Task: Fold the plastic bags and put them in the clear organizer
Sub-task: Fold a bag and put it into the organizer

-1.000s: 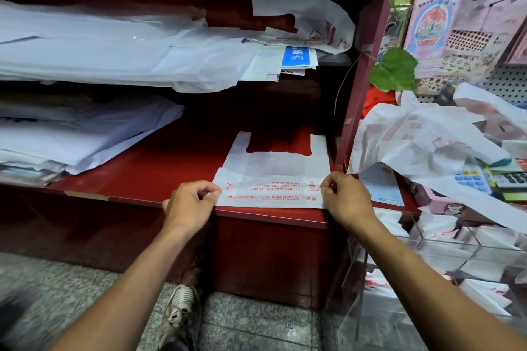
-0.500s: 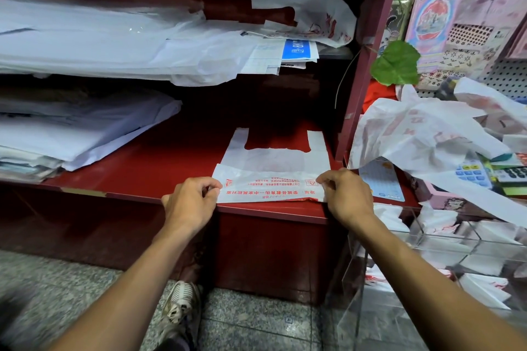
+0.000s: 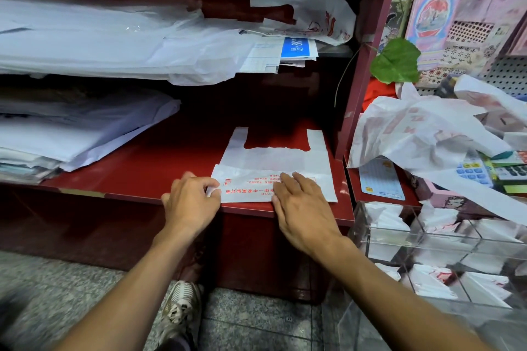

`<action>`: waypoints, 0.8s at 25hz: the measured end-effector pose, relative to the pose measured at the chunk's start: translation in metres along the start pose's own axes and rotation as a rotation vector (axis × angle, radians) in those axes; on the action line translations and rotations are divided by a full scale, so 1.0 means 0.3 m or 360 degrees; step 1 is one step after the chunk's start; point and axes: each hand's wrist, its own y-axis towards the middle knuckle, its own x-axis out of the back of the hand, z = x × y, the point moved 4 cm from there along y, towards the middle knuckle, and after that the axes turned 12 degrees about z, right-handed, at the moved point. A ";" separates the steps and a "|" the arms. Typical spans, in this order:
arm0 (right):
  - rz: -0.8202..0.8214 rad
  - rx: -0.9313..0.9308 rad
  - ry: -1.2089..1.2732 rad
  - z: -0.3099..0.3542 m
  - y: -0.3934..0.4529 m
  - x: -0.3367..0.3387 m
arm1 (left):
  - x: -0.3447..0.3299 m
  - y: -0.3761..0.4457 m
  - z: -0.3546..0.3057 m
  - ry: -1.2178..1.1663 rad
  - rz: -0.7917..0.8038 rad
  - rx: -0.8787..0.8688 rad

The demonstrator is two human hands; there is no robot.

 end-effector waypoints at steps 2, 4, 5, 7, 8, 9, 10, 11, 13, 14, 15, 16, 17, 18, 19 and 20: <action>0.0086 -0.0025 -0.0007 -0.002 -0.002 -0.011 | -0.016 -0.011 -0.071 0.0381 -0.0082 -0.0248; 0.0084 -0.0025 0.0013 -0.002 -0.001 -0.017 | -0.071 -0.021 -0.154 0.0412 0.0015 -0.0512; 0.0082 -0.0040 0.0039 -0.001 -0.001 -0.019 | -0.098 -0.022 -0.179 0.0329 0.0141 -0.0530; 0.0026 -0.0083 0.0062 0.002 0.005 -0.016 | -0.141 -0.012 -0.180 0.0172 0.0367 -0.0454; -0.0011 -0.0099 0.0074 0.003 0.014 -0.016 | -0.156 -0.008 -0.169 0.0152 0.0436 -0.0409; -0.0063 -0.0111 0.0104 0.003 0.023 -0.013 | -0.165 -0.008 -0.161 0.0177 0.0484 -0.0379; -0.0080 -0.0125 0.0144 0.004 0.032 -0.009 | -0.171 -0.009 -0.159 0.0223 0.0523 -0.0361; -0.0064 -0.0142 0.0181 0.008 0.039 -0.007 | -0.174 -0.013 -0.164 0.0268 0.0555 -0.0356; 0.0022 -0.0162 0.0243 0.016 0.050 -0.012 | -0.178 -0.022 -0.176 0.0308 0.0599 -0.0361; 0.0065 -0.0166 0.0251 0.019 0.054 -0.012 | -0.179 -0.025 -0.178 0.0303 0.0610 -0.0361; 0.0107 -0.0183 0.0250 0.021 0.057 -0.013 | -0.180 -0.027 -0.177 0.0294 0.0618 -0.0357; 0.0141 -0.0206 0.0241 0.020 0.060 -0.013 | -0.180 -0.027 -0.173 0.0284 0.0627 -0.0353; 0.0161 -0.0234 0.0228 0.019 0.062 -0.012 | -0.178 -0.026 -0.170 0.0275 0.0638 -0.0354; 0.0154 -0.0259 0.0212 0.017 0.065 -0.008 | -0.178 -0.023 -0.169 0.0271 0.0645 -0.0354; 0.0123 -0.0267 0.0206 0.016 0.067 -0.003 | -0.179 -0.020 -0.170 0.0270 0.0657 -0.0354; 0.0086 -0.0261 0.0212 0.016 0.070 0.000 | -0.180 -0.019 -0.173 0.0268 0.0673 -0.0359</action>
